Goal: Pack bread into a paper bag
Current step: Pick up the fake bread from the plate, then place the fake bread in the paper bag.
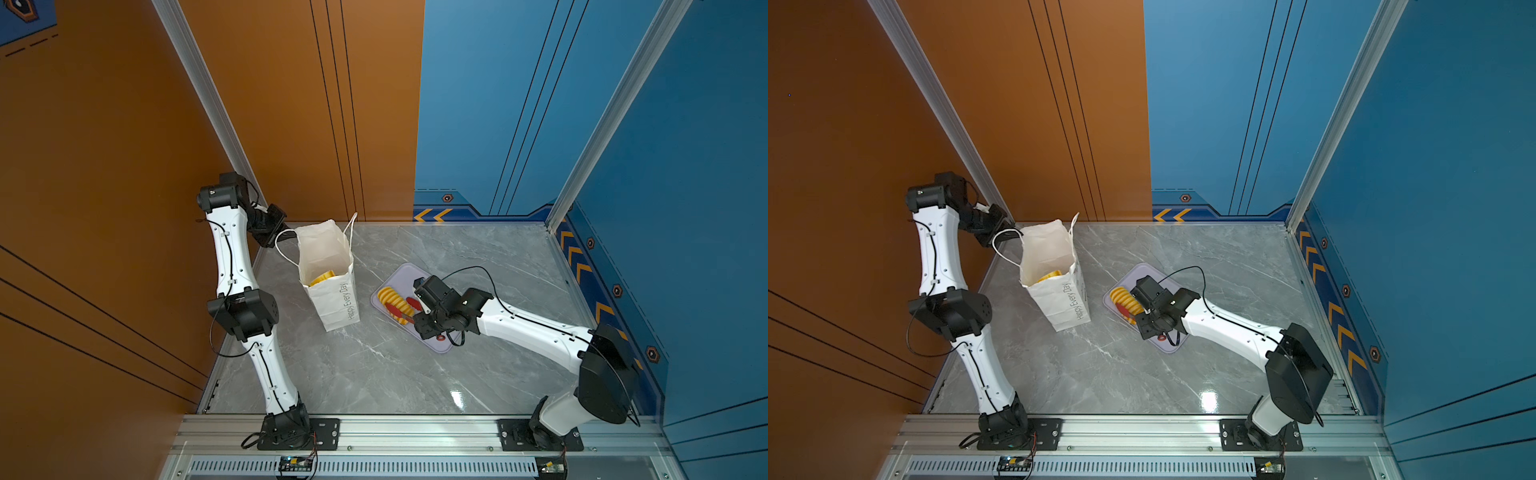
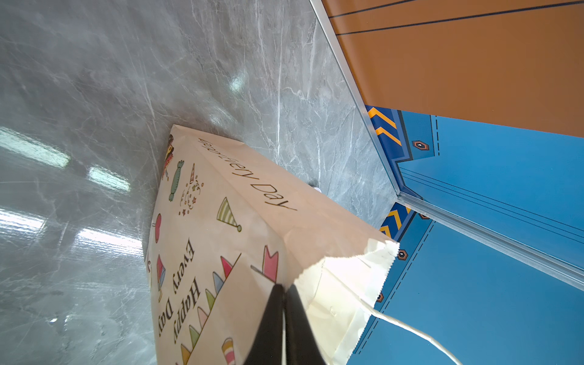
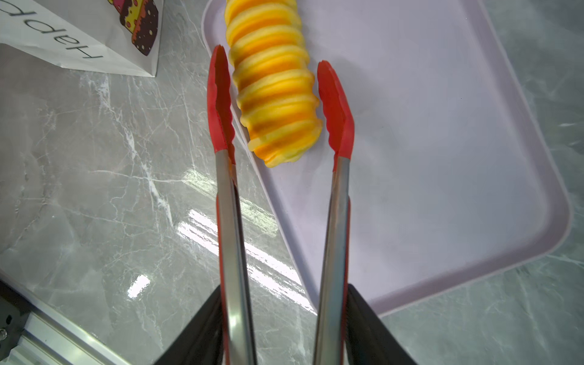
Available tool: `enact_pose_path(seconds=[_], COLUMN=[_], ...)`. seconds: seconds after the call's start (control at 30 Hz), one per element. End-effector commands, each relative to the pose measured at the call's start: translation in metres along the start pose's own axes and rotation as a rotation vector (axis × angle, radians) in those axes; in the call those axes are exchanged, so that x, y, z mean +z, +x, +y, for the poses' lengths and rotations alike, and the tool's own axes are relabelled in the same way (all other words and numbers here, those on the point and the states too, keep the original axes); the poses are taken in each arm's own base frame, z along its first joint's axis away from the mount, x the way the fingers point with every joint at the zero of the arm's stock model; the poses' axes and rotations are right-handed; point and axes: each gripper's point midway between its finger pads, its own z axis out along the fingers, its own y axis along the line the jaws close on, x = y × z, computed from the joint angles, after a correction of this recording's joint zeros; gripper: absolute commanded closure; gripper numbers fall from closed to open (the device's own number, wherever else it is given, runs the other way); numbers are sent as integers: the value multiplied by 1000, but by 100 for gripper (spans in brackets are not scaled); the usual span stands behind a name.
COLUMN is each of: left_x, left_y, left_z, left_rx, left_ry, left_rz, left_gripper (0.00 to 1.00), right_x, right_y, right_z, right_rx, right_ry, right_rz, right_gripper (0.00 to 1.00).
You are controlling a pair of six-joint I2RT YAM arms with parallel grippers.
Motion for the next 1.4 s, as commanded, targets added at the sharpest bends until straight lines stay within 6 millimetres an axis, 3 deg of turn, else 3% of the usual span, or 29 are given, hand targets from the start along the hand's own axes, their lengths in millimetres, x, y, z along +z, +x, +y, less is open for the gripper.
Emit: enact_pose_path(seconds=[0.0,0.07,0.13,0.23,0.3,0.43,0.6,0.7,0.8,0.93,1.13,1.37], left_x=[0,0,0,-1,-1,0,-2,-2,-2,-1,-2,-4], left_y=[29,29,29,29,29,30,30,30,30,30,31,32], left_z=[15,15,15,15,15,15,15,16,15,15,14,13], left_rx=[-76,-80,-78,-81,-80,-80,-80,-82,-79,-78,-77,-76], left_ry=[-51,-50,-50,-49,-49,-51,-48,-50,-49,-47,-49,-43], left_rz=[123,125,124,125,124,126,121,123,121,125,123,122], left_gripper=[92,92,92,92,92,92,92,91,91,91,91,92], right_x=[1,7,10,8,2,-26,-92,-141,-175,-212,-232,-217], right_y=[-24,-24,-23,-23,-23,-25,-20,-11,-5,-14,-51,-98], right_z=[13,16,18,20,22,27,52,84,102,111,129,168], right_rx=[4,6,4,-1,-9,-34,-67,-124,-151,-168,-218,-287], right_ry=[-46,-56,-60,-60,-68,-55,-155,-281,-362,-408,-419,-431], right_rz=[-48,-35,-24,-34,-47,-121,-260,-345,-396,-476,-536,-517], right_gripper=[43,45,54,77,100,100,100,100,100,100,100,100])
